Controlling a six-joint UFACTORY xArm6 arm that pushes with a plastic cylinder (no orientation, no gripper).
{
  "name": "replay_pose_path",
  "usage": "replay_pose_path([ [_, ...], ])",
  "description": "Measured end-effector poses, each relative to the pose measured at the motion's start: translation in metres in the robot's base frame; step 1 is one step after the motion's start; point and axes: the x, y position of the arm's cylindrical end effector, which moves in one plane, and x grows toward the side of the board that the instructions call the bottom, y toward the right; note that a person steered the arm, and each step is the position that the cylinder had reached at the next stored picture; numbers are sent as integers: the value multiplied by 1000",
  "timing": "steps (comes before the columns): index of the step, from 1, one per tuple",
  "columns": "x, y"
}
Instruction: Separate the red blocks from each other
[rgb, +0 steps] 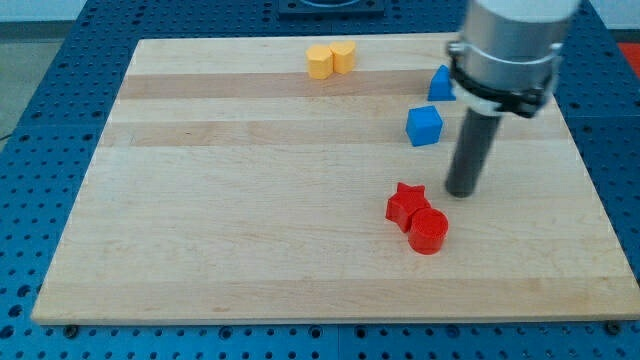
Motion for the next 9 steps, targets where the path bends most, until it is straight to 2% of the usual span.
replay_pose_path([
  [1,39,-21],
  [2,45,-24],
  [4,46,-25],
  [6,46,-66],
  [9,46,-59],
])
